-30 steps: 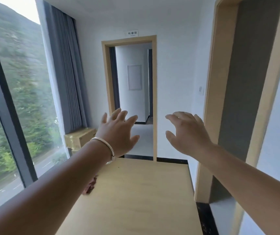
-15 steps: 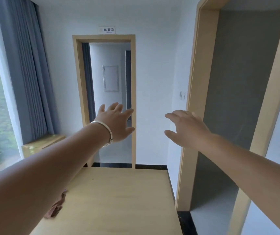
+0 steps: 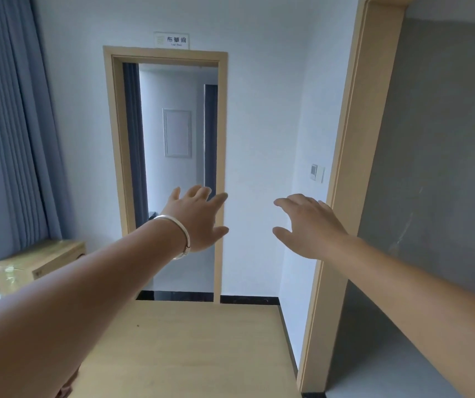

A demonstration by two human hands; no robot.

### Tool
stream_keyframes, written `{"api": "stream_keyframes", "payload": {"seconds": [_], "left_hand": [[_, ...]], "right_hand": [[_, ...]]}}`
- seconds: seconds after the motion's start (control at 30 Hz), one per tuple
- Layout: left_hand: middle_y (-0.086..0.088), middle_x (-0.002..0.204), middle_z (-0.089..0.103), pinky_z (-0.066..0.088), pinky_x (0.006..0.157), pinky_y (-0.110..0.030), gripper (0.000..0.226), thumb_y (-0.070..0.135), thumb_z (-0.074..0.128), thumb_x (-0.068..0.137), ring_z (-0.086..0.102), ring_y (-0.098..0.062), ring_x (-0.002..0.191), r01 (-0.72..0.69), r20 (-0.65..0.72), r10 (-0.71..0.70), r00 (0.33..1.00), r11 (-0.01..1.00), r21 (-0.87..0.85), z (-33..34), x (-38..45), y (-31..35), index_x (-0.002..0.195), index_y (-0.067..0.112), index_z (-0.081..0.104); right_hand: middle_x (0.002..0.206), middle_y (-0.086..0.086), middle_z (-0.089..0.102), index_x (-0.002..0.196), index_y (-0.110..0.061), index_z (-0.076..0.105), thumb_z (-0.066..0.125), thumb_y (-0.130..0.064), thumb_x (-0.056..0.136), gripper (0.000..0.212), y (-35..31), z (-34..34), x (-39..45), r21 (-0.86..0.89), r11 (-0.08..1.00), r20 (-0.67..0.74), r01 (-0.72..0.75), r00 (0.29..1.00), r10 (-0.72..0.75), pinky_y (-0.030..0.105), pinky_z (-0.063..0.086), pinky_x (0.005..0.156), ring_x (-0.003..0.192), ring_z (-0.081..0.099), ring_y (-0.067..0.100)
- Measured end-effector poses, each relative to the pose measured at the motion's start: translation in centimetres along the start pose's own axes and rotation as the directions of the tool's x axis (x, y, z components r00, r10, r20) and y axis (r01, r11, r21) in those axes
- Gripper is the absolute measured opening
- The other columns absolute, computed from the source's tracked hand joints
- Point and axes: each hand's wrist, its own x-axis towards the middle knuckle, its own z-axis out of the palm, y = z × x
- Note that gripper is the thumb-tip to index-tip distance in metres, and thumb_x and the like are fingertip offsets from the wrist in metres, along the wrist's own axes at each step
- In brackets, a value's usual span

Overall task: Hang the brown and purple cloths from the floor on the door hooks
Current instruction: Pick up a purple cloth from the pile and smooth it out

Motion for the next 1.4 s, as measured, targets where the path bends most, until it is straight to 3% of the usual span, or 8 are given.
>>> {"api": "stream_keyframes", "payload": {"seconds": [0.4, 0.73, 1.4], "left_hand": [[-0.005, 0.152, 0.029, 0.013, 0.117, -0.052, 0.068, 0.055, 0.043, 0.093, 0.015, -0.024, 0.145, 0.005, -0.01, -0.005, 1.0, 1.0, 0.012, 7.5, 13.5, -1.3, 0.15, 0.028, 0.017], [-0.006, 0.153, 0.029, 0.016, 0.117, -0.05, 0.068, 0.057, 0.042, 0.093, 0.018, -0.024, 0.144, 0.021, -0.006, -0.021, 1.0, 0.997, 0.074, 12.7, 29.0, -1.0, 0.15, 0.029, 0.018], [-0.006, 0.154, 0.024, 0.017, 0.116, -0.048, 0.071, 0.055, 0.042, 0.093, 0.014, -0.023, 0.146, -0.023, 0.015, 0.023, 1.0, 0.999, 0.03, 26.9, 53.9, -0.3, 0.151, 0.027, 0.014]], "right_hand": [[0.149, -0.001, 0.033, 0.146, -0.026, 0.03, 0.046, -0.045, 0.094, 0.058, 6.4, 8.3, 12.9, 0.0, 1.0, 0.024, -0.006, 1.0, 0.006, 0.044, 0.018, 0.114, 0.138, 0.028, 0.02], [0.147, -0.001, 0.035, 0.145, -0.027, 0.031, 0.046, -0.047, 0.093, 0.058, 15.6, 14.5, 26.8, 0.016, 1.0, 0.028, 0.018, 0.999, -0.019, 0.044, 0.02, 0.113, 0.136, 0.03, 0.021], [0.146, 0.0, 0.036, 0.144, -0.026, 0.032, 0.048, -0.045, 0.091, 0.058, 28.2, 27.4, 45.2, -0.009, 0.999, 0.073, -0.031, 0.997, 0.032, 0.044, 0.021, 0.112, 0.135, 0.03, 0.021]]}}
